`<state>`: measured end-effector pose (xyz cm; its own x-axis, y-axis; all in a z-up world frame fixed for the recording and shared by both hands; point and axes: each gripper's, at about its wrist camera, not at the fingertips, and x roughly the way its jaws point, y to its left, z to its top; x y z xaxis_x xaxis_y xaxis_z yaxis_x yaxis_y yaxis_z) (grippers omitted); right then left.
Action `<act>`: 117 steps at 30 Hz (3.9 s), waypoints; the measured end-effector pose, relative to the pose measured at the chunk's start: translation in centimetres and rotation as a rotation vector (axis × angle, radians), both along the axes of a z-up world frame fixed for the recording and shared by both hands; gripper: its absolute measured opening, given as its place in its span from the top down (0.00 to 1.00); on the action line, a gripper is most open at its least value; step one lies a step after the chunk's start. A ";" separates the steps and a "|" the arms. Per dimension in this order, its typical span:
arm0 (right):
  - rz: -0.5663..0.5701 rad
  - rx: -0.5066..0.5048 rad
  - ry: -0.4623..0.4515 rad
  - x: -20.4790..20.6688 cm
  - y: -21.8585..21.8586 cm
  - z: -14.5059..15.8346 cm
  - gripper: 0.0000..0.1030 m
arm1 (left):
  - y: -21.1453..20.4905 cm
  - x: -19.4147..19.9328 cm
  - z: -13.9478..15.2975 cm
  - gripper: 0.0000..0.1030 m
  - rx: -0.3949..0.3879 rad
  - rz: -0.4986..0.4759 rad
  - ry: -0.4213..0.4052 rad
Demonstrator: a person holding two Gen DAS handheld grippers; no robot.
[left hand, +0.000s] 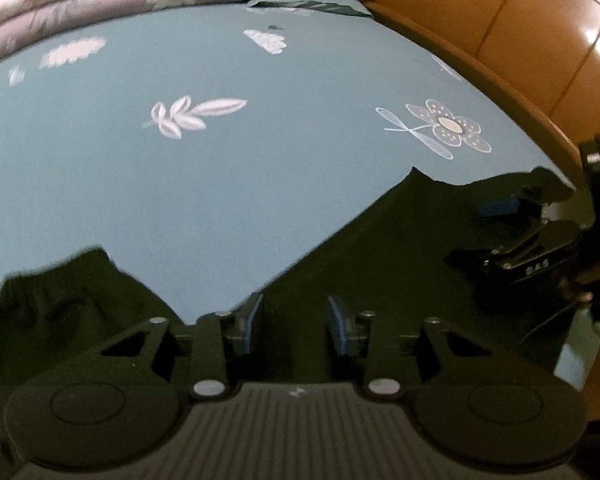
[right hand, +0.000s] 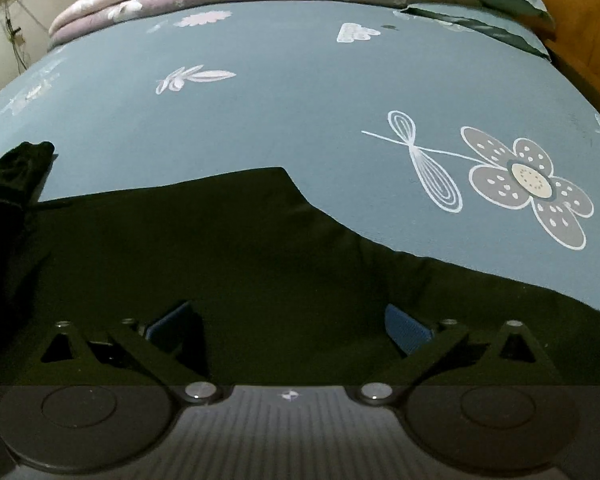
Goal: Fold clothes
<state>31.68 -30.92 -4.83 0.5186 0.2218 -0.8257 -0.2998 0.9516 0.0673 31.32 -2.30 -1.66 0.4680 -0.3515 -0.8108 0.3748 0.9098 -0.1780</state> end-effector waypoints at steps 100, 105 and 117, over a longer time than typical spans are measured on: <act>0.066 0.080 -0.012 -0.1 5.3 4.5 0.00 | 4.9 0.3 1.9 0.96 0.271 0.290 0.130; 0.097 0.081 -0.014 0.8 6.3 4.7 0.00 | 7.0 -2.5 4.8 0.96 0.279 0.317 0.123; 0.194 0.069 -0.003 1.1 9.9 4.9 0.00 | 13.2 -8.1 2.8 0.94 0.349 0.437 0.239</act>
